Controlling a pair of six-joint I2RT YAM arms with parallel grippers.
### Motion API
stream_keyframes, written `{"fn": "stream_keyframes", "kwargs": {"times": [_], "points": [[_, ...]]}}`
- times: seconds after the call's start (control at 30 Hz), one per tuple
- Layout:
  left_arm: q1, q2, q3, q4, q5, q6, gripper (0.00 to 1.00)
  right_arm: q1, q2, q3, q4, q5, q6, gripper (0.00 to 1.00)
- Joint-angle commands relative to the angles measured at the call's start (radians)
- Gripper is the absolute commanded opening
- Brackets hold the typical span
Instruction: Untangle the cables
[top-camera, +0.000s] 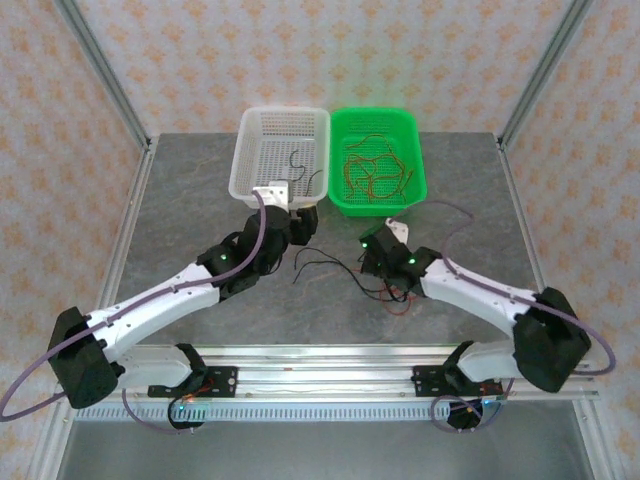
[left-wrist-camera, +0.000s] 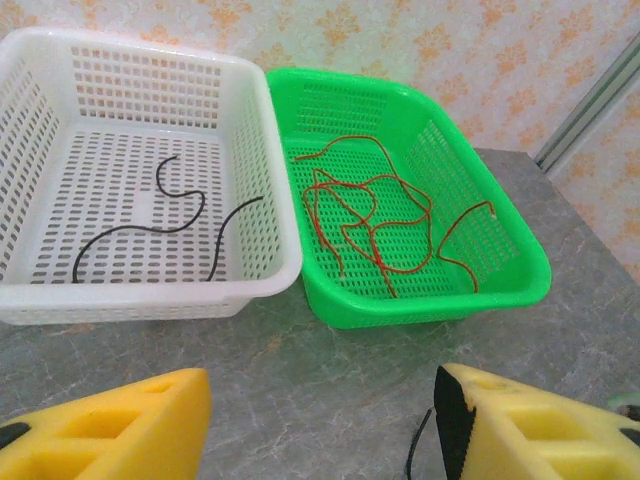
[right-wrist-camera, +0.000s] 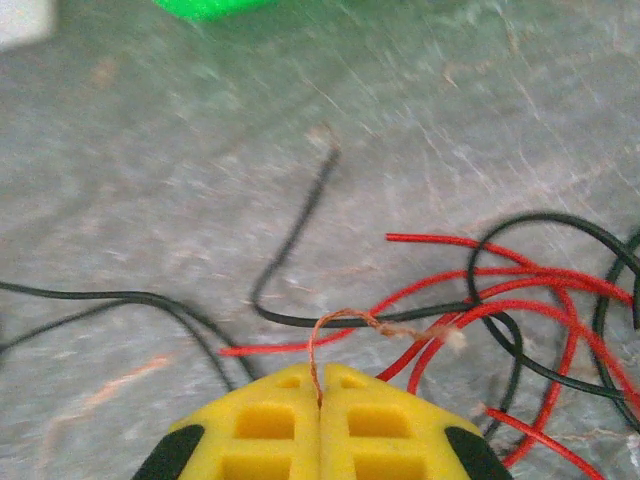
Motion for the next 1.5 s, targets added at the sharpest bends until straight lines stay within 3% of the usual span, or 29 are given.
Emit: {"fn": "stream_keyframes", "kwargs": {"times": [0.0,0.47,0.8,1.17,1.47], "points": [[-0.011,-0.035,-0.037,0.059,0.030,0.008,0.62,0.001,-0.097,0.058,-0.001,-0.034,-0.026,0.00],[-0.191,-0.050,-0.174,0.331,0.078,0.180,0.62,-0.001,-0.251,0.223,0.035,-0.200,-0.030,0.00],[-0.243,0.109,-0.150,0.493,0.122,0.265,0.67,-0.002,-0.301,0.311,0.040,-0.245,0.051,0.00],[-0.254,0.342,-0.096,0.821,-0.094,0.284,0.69,-0.002,-0.356,0.312,0.067,-0.268,0.124,0.00],[-0.246,0.531,0.024,0.837,-0.197,0.304,0.67,-0.002,-0.383,0.344,0.047,-0.274,0.129,0.00]]}}
